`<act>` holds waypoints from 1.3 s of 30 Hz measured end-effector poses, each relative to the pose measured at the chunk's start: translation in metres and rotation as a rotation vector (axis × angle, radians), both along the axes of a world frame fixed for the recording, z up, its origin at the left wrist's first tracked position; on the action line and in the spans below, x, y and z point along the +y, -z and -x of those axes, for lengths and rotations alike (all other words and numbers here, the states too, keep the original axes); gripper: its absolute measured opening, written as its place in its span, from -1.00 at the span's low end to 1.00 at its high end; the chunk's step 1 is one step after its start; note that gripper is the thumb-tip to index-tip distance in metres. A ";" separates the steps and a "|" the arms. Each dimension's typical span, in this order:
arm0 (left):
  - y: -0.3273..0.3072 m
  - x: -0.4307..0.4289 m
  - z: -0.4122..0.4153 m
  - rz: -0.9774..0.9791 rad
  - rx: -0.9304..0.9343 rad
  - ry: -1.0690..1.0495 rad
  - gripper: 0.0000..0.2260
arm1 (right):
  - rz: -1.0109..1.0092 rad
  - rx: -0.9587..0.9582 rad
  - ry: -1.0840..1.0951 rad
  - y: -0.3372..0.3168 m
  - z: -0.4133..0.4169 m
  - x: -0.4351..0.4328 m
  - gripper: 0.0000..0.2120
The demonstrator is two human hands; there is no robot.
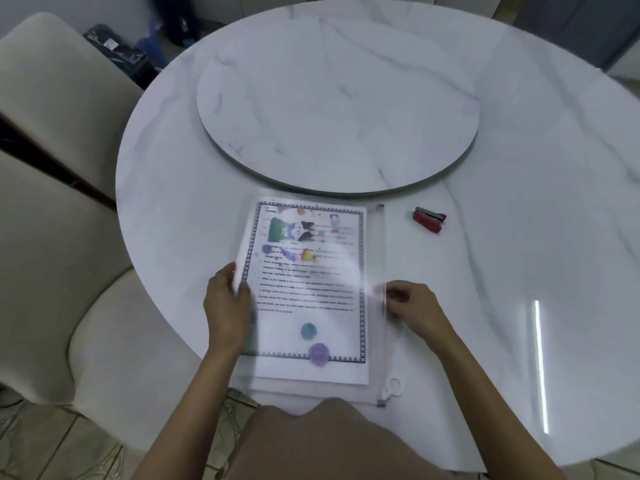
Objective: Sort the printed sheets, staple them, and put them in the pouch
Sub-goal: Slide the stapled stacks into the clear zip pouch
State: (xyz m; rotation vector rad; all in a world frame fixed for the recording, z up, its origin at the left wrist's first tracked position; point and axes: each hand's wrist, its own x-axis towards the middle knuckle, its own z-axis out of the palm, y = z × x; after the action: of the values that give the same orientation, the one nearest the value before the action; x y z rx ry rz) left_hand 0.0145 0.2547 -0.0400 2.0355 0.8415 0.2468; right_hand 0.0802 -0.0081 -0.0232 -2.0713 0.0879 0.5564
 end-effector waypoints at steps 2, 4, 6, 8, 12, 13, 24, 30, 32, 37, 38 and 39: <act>0.008 -0.005 0.003 -0.181 0.004 0.113 -0.59 | -0.008 0.015 0.007 0.001 0.006 -0.010 -0.82; 0.013 -0.016 0.009 -0.291 -0.015 0.179 -0.57 | -0.036 0.037 0.022 0.001 0.010 -0.019 -0.83; 0.016 -0.033 0.017 -0.390 -0.095 0.324 -0.62 | -0.060 0.056 0.029 0.001 0.011 -0.026 -0.83; 0.020 -0.053 0.029 -0.391 -0.147 0.565 -0.65 | -0.089 0.066 0.037 0.000 0.011 -0.033 -0.83; 0.031 -0.085 0.052 -0.522 -0.212 1.092 -0.64 | -0.136 0.070 0.040 -0.002 0.011 -0.043 -0.84; 0.034 -0.089 0.056 -0.545 -0.206 1.168 -0.62 | -0.146 0.071 0.040 -0.003 0.012 -0.046 -0.84; 0.029 -0.100 0.079 -0.565 -0.194 1.241 -0.66 | -0.278 0.158 -0.040 -0.011 0.012 -0.082 -0.85; 0.022 -0.119 0.076 -0.517 -0.348 0.993 -0.75 | -0.287 0.215 -0.140 -0.012 0.017 -0.099 -0.85; 0.018 -0.124 0.070 -0.525 -0.314 0.943 -0.72 | -0.246 0.226 -0.195 -0.010 0.021 -0.102 -0.85; 0.028 -0.129 0.062 -0.629 -0.209 1.025 -0.61 | -0.216 0.254 -0.254 -0.007 0.032 -0.104 -0.88; 0.028 -0.129 0.061 -0.641 -0.218 1.024 -0.63 | -0.218 0.265 -0.259 -0.007 0.034 -0.104 -0.88; 0.028 -0.130 0.061 -0.661 -0.238 1.023 -0.66 | -0.215 0.274 -0.269 -0.007 0.036 -0.103 -0.88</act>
State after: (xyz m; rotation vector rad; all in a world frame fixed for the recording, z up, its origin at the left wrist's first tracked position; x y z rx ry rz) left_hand -0.0463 0.1247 -0.0678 2.6878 -0.5550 0.1795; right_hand 0.0443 -0.1114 -0.0162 -1.7983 -0.0899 0.9708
